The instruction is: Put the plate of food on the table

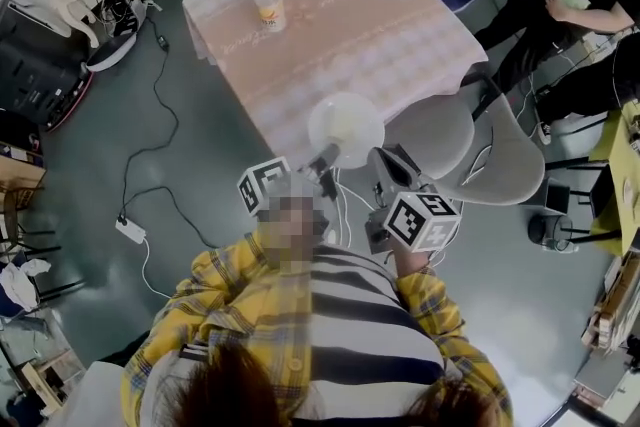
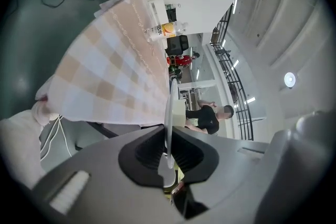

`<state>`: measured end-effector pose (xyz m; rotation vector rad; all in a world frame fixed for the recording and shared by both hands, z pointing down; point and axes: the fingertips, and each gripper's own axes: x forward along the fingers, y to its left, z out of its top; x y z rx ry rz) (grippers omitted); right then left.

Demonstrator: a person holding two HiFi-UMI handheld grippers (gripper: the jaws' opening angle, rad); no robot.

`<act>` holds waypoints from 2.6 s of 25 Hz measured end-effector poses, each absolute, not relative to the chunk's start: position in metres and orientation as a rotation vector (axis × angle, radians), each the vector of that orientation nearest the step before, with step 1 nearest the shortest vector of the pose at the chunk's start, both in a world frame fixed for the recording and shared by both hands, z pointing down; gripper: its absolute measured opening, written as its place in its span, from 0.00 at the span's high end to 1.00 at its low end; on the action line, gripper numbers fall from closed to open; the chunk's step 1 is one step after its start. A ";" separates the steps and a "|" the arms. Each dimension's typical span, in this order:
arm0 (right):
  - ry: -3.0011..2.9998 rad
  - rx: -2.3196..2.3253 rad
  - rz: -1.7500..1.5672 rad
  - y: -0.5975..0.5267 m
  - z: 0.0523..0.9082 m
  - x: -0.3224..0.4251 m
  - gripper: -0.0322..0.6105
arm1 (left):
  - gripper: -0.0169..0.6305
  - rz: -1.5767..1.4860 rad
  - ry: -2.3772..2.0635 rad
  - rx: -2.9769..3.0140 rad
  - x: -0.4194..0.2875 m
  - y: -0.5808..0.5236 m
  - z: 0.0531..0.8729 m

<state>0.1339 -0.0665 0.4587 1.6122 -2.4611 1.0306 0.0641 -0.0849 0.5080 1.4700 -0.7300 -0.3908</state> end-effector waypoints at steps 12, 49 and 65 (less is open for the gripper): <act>-2.429 1.605 1.044 -0.175 0.462 0.146 0.95 | 0.96 -0.393 -0.748 1.454 0.072 -0.198 0.511; -2.270 1.668 1.107 -0.360 0.515 0.174 0.95 | 0.95 -0.446 -0.780 1.307 0.124 -0.414 0.567; -2.252 1.684 1.110 -0.382 0.522 0.181 0.95 | 0.93 -0.416 -0.800 1.271 0.132 -0.433 0.580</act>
